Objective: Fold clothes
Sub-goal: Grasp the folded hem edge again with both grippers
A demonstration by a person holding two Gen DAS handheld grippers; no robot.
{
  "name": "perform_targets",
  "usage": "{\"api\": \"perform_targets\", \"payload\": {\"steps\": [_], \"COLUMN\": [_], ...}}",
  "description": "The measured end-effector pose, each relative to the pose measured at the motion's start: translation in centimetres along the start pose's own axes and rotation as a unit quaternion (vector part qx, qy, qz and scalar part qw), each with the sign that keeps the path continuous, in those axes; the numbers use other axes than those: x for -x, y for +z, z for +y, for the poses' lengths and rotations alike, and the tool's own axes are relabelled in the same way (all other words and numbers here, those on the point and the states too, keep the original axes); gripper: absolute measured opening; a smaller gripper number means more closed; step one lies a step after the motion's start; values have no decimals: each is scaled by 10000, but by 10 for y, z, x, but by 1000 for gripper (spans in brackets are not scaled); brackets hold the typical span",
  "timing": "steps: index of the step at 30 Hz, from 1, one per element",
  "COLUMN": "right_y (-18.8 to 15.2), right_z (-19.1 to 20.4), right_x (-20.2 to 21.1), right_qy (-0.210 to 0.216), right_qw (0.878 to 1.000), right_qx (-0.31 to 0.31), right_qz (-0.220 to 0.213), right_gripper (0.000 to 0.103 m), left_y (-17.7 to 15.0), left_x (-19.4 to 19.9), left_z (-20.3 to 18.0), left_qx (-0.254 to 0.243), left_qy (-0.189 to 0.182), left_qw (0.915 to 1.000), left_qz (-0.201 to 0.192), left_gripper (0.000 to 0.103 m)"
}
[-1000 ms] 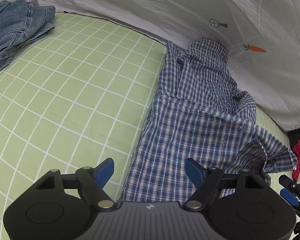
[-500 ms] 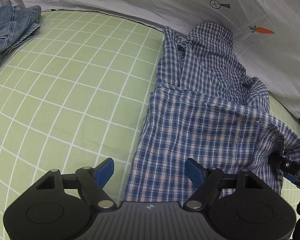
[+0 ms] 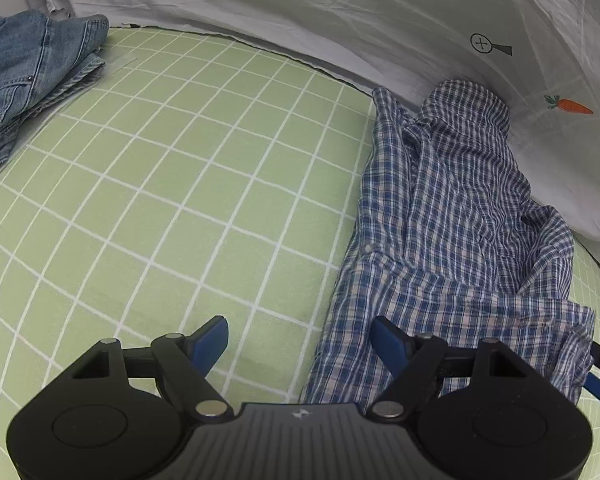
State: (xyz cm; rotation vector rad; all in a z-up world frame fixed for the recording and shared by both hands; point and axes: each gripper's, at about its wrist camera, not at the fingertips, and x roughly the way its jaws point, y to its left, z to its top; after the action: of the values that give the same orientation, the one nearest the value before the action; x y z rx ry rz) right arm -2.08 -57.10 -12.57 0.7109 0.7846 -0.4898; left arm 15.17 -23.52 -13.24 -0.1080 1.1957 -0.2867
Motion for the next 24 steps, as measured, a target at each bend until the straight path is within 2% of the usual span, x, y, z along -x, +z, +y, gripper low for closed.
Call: {"api": "perform_targets", "payload": {"steps": [13,17,21,22,23,24], "right_y": [-81,-90,-97,-99,-101,-104], "right_z": [-8,-8,-9,-12,-15,-19], "right_x": [34,30,30,30,30,32], "right_qy": [434,453,444,471,530,614], "right_qw": [9948,9931,9925,9914,9905,9896], "right_qx": [-342,-308,-328,-397,-475,-559], "right_qz": [855,1037,1093,1154,1179,1176], "right_gripper": [75,75,74,74,73,66], "left_y": [-77,-82,-88,-89,-90,-92], "left_x": [21,25,27,26,26,26], "left_z": [34,38,42,43,44,45], "left_qx": [659,748,888,904,920,937], "left_qy": [-517,-620,-793,-813,-833,-854], "left_qw": [9935,9925,9905,9903,9901,9899], "left_qz": [768,736,691,674,658,641], "left_gripper": [79,75,54,51,42,26]}}
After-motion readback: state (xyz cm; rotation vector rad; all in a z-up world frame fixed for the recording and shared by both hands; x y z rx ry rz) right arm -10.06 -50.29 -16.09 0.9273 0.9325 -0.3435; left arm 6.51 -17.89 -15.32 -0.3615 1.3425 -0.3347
